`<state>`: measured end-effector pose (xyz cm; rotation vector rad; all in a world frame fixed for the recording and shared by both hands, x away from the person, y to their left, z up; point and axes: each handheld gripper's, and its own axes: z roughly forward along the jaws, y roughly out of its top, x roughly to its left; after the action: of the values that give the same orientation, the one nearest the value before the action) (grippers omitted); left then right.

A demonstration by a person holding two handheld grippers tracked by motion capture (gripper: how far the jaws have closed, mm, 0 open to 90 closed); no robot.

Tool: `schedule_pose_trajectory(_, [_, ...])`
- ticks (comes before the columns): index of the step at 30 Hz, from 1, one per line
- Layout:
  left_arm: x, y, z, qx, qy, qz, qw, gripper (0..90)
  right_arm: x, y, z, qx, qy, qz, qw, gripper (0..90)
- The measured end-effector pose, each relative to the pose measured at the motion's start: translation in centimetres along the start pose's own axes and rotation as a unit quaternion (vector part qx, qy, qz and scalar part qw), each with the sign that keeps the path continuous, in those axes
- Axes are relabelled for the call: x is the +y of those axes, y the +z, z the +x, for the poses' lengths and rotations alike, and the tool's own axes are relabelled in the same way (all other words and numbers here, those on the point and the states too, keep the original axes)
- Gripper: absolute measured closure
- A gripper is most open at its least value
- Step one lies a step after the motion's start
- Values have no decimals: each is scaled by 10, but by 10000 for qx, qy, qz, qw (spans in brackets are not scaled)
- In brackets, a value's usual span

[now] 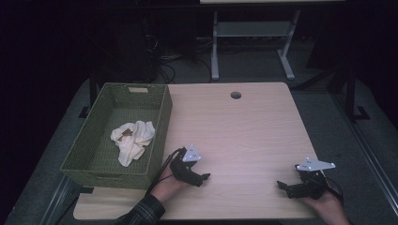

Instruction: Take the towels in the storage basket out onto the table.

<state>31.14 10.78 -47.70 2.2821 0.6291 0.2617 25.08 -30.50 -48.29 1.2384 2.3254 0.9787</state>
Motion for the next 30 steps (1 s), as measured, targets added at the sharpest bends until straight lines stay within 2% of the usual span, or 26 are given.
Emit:
schedule_pose_trajectory(7, [4,-2,2,26,8,209,9998,129,1,1,0,6,-1,5,10000,16])
schedule_pose_trajectory(11, [3,-3,4,38,-128,222,9997,130,2,2,0,25,-21,11,10000,10])
schedule_pose_trajectory(20, [9,-4,1,55,0,358,9993,130,2,2,0,20,-12,45,10000,4])
schedule_pose_trajectory(30, [15,-10,3,101,-65,321,9994,132,2,2,0,22,-17,49,10000,4])
